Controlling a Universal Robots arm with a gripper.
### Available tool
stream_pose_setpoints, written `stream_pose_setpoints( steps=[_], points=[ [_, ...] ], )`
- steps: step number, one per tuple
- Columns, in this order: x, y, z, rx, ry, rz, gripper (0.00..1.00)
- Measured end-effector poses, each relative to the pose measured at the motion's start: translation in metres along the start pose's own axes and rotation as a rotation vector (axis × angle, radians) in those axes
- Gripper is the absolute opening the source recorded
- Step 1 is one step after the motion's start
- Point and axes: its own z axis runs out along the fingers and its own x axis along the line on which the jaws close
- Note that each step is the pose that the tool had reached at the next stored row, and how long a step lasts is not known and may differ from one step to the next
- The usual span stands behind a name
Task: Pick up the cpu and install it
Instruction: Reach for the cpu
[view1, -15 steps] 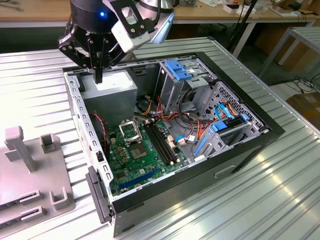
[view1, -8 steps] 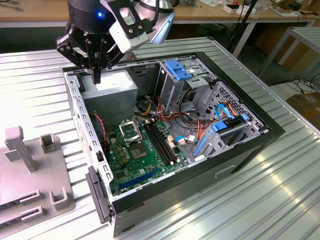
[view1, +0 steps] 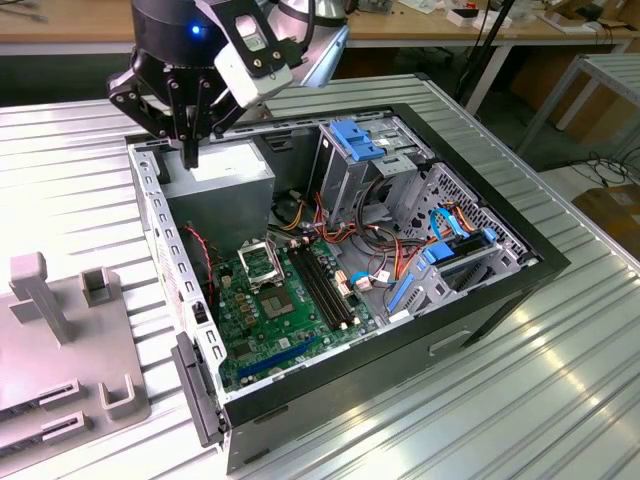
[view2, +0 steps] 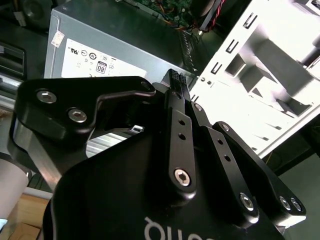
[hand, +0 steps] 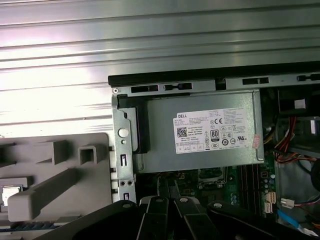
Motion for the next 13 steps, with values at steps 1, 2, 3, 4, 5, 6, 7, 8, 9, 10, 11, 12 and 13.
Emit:
stream_pose_setpoints(
  steps=[1,2,3,4,5,6,7,8,9,10,11,12,13],
  points=[
    [0.0004,0.0,0.0,0.0,0.0003,0.0,0.11],
    [0.0008,-0.0001,0.0001,0.0,0.0005,0.0,0.11],
    [0.0013,-0.0001,0.0002,0.0001,0.0008,0.0,0.11],
    [0.0017,-0.0002,0.0002,0.0001,0.001,0.0,0.11],
    [0.0028,-0.0003,0.0003,0.0001,0.0013,0.0,0.11],
    [0.0035,-0.0003,0.0005,0.0001,0.0015,0.0,0.11],
    [0.0041,-0.0003,0.0005,0.0002,0.0018,0.0,0.11],
    [0.0047,-0.0004,0.0006,0.0001,0.002,0.0,0.11],
    [0.0052,-0.0004,0.0006,0.0002,0.0023,0.0,0.11],
    [0.0056,-0.0004,0.0007,0.0002,0.0025,0.0,0.11],
    [0.0062,-0.0005,0.0008,0.0002,0.0027,0.0,0.11],
    [0.0068,-0.0006,0.0009,0.0002,0.0029,0.0,0.11],
    [0.0073,-0.0006,0.0009,0.0003,0.0031,0.0,0.11]
  ],
)
